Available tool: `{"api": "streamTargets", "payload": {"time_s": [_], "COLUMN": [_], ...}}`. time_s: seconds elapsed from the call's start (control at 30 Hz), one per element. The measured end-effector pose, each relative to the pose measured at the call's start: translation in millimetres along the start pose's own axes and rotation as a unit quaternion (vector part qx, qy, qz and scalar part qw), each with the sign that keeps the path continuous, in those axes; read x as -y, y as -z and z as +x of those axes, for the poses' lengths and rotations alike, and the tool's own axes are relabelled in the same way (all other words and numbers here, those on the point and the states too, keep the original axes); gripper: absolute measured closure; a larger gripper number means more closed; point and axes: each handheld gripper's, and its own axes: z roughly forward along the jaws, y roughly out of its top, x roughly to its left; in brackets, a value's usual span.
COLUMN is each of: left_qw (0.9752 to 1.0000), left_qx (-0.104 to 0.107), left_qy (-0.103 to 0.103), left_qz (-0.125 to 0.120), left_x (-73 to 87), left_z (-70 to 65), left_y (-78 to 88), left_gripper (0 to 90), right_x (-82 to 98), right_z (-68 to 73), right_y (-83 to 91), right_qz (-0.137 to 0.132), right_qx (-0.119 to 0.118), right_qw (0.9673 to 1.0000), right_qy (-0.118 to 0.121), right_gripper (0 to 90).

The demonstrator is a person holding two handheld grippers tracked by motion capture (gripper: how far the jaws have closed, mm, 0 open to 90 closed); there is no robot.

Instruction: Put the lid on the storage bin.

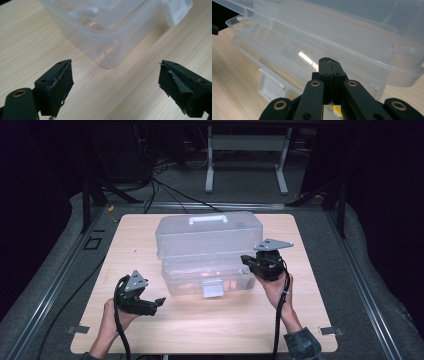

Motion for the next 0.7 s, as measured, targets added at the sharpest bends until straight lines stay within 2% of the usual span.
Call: {"api": "streamTargets", "payload": {"time_s": [0.2,0.33,0.5,0.7], "left_qw": [0.9999,0.9998,0.9996,0.9995], "left_qx": [-0.009,-0.009,-0.016,-0.016], "left_qy": [0.001,0.0,0.002,0.002], "left_qz": [0.013,0.016,0.021,0.028], "left_x": [4.4,5.0,7.3,8.5], "left_z": [0.0,-0.1,2.8,2.4], "left_y": [-7.0,-9.2,-11.0,-13.8], "left_gripper": [10.7,10.6,9.7,7.9], "right_x": [7.8,11.9,17.0,23.1], "right_z": [-0.8,0.1,3.0,4.3], "right_y": [2.3,2.1,1.7,0.4], "right_qz": [-0.002,0.007,0.016,0.023], "right_qx": [-0.009,-0.015,-0.006,-0.014], "right_qw": [0.9999,0.9998,0.9999,0.9996], "right_qy": [-0.005,-0.005,0.003,0.003], "right_gripper": [88.9,88.4,88.3,88.2]}}
